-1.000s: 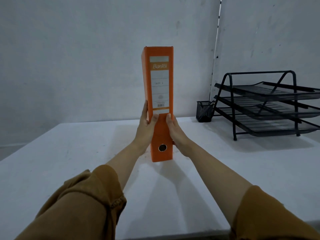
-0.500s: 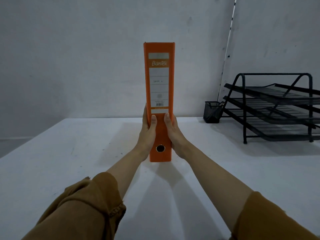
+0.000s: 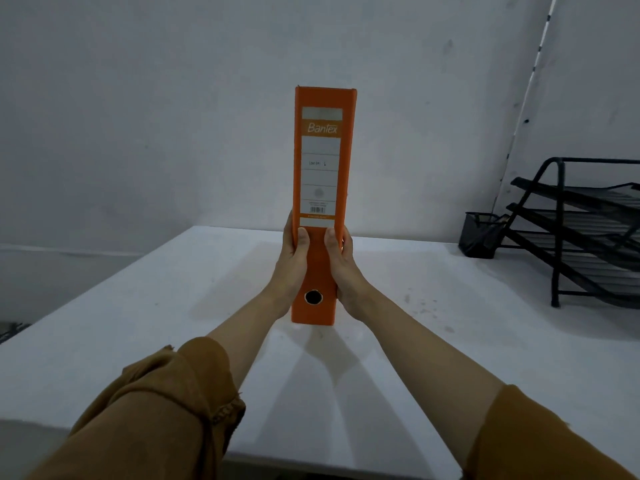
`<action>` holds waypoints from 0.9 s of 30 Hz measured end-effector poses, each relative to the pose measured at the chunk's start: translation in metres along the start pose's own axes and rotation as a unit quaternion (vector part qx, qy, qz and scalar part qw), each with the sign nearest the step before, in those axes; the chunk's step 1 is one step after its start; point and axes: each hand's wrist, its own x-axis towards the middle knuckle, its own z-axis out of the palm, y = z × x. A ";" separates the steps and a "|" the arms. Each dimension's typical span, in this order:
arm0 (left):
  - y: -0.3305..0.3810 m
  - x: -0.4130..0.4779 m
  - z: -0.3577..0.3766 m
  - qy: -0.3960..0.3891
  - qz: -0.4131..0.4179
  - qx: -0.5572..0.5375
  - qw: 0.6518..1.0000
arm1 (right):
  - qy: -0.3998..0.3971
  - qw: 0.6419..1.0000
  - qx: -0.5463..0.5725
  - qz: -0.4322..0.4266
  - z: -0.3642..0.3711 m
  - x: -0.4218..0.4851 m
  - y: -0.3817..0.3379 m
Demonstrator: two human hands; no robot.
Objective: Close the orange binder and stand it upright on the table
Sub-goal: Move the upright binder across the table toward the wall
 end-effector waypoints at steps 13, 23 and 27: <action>0.001 -0.005 -0.113 0.089 0.001 0.038 0.995 | -0.065 0.998 0.012 0.012 0.120 0.013 0.011; -0.003 0.004 -0.168 0.133 0.016 0.040 0.990 | -0.071 0.997 -0.003 0.001 0.182 0.035 0.025; -0.006 0.015 -0.182 0.142 0.016 0.053 0.988 | -0.074 0.997 0.010 0.003 0.196 0.048 0.032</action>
